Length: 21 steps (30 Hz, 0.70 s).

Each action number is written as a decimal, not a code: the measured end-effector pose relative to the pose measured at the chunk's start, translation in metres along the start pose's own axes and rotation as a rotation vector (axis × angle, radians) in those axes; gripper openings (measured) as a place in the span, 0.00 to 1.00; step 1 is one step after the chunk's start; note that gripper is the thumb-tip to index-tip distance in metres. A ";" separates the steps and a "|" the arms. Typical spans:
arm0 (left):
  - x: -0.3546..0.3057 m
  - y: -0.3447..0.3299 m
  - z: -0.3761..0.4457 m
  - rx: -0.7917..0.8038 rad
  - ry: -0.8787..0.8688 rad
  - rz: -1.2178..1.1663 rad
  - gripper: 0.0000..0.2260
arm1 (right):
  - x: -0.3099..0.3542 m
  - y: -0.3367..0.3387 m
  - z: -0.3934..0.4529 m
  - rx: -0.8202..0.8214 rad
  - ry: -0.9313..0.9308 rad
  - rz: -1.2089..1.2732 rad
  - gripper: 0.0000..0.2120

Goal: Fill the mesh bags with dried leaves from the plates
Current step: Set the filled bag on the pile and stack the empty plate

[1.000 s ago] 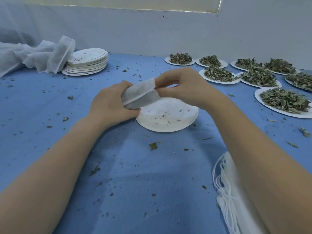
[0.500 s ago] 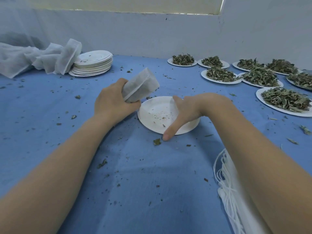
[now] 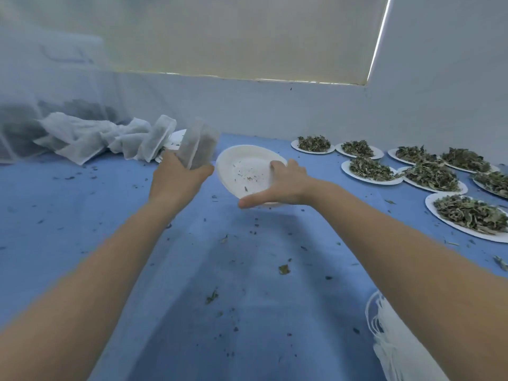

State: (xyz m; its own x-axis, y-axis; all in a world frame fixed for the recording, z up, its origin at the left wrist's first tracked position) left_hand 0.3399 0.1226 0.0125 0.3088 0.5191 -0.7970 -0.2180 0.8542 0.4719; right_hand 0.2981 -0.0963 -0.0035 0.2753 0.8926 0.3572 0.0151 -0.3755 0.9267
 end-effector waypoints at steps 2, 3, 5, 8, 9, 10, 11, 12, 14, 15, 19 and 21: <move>0.007 0.010 0.013 0.011 0.012 -0.020 0.17 | 0.025 0.001 0.014 -0.009 0.030 0.009 0.57; 0.011 0.014 0.021 0.014 0.020 -0.012 0.16 | 0.036 0.002 0.022 -0.010 0.039 0.022 0.55; 0.022 0.021 0.036 0.017 0.057 0.017 0.14 | 0.058 0.002 0.041 -0.006 0.052 0.029 0.55; 0.041 0.023 0.067 0.030 0.084 0.037 0.19 | 0.086 -0.002 0.073 -0.022 0.069 -0.015 0.52; 0.048 0.023 0.080 0.034 0.082 0.055 0.21 | 0.095 -0.002 0.085 -0.035 0.073 -0.033 0.51; 0.055 0.022 0.092 0.035 0.079 0.080 0.23 | 0.104 -0.003 0.098 -0.046 0.075 -0.053 0.50; 0.063 0.021 0.104 0.035 0.078 0.104 0.23 | 0.112 -0.005 0.111 -0.053 0.072 -0.075 0.50; 0.071 0.019 0.116 0.035 0.081 0.121 0.23 | 0.119 -0.007 0.124 -0.060 0.068 -0.100 0.50; 0.088 0.014 0.140 0.038 0.094 0.145 0.23 | 0.133 -0.011 0.151 -0.064 0.058 -0.144 0.51; 0.098 0.011 0.151 0.041 0.101 0.157 0.24 | 0.139 -0.015 0.165 -0.061 0.053 -0.158 0.50; 0.134 0.002 0.191 0.037 0.131 0.205 0.23 | 0.162 -0.028 0.214 -0.053 0.049 -0.156 0.50; 0.145 0.000 0.208 0.024 0.124 0.252 0.24 | 0.171 -0.035 0.234 -0.052 0.043 -0.145 0.53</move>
State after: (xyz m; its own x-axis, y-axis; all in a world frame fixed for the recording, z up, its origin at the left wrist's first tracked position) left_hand 0.5772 0.2039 -0.0242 0.1318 0.7092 -0.6926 -0.2512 0.6998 0.6687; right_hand 0.5694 0.0110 -0.0019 0.2324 0.9468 0.2227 0.0015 -0.2293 0.9734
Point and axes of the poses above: each hand's wrist, its own z-axis towards the middle knuckle, its own y-axis out of the back of the hand, x = y × z, the point moved 9 cm from there along z, towards the middle knuckle, and after that the axes turned 7 degrees about -y, right-handed, at the moved point
